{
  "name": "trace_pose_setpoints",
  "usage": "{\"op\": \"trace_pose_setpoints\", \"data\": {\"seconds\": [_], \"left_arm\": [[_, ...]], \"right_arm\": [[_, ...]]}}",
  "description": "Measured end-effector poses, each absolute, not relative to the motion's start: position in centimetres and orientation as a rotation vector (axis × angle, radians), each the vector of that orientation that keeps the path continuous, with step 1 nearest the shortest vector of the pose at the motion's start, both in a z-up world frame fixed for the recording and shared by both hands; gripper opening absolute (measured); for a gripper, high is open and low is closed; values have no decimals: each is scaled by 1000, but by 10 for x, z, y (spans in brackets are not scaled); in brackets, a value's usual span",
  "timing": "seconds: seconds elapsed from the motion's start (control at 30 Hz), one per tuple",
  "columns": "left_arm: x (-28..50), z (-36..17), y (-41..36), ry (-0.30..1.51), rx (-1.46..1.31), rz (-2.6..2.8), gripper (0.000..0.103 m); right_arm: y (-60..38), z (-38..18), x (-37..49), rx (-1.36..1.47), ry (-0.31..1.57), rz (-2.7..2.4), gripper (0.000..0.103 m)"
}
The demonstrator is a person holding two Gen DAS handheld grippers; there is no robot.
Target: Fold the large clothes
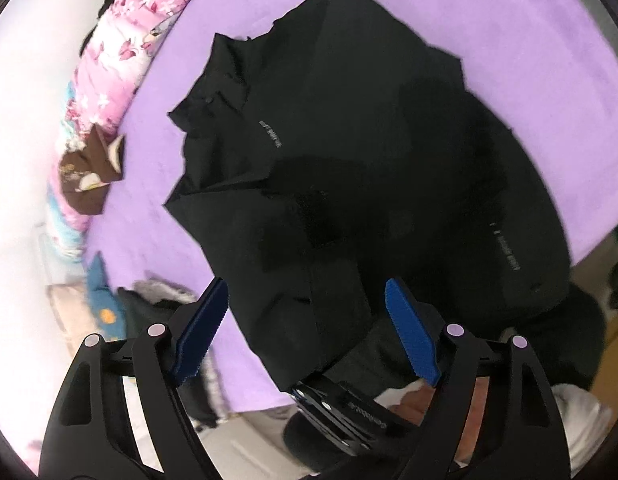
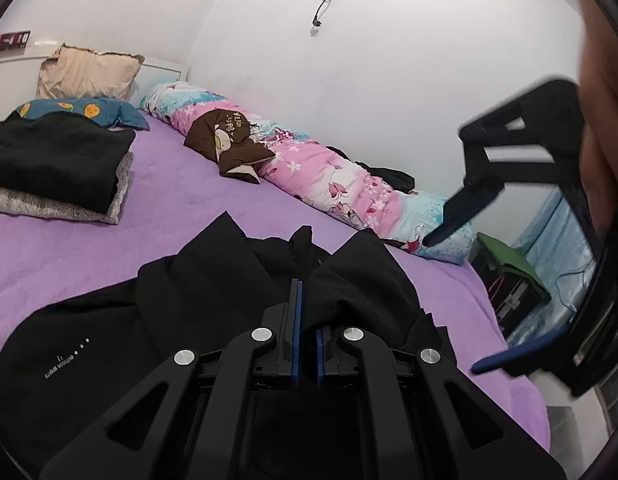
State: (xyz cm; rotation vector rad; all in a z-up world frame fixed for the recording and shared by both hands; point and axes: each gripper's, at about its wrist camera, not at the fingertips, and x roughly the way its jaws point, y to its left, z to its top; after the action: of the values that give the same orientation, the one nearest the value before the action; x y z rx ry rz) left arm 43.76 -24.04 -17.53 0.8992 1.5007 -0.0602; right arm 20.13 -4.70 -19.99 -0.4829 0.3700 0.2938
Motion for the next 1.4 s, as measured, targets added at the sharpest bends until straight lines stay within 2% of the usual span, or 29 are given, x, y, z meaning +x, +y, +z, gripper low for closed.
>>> {"op": "trace_pose_setpoints", "data": {"seconds": [0.53, 0.67, 0.97, 1.4], "left_arm": [[426, -225, -257, 1527, 1129, 63, 69], [433, -230, -251, 1538, 1138, 122, 48], [448, -209, -242, 1529, 1165, 171, 28], [447, -166, -228, 1535, 990, 56, 24]], "right_arm": [[-36, -197, 199, -536, 354, 282, 5], [-36, -196, 196, -534, 351, 286, 5], [-42, -192, 194, -532, 341, 281, 5], [-41, -197, 198, -547, 344, 264, 6]]}}
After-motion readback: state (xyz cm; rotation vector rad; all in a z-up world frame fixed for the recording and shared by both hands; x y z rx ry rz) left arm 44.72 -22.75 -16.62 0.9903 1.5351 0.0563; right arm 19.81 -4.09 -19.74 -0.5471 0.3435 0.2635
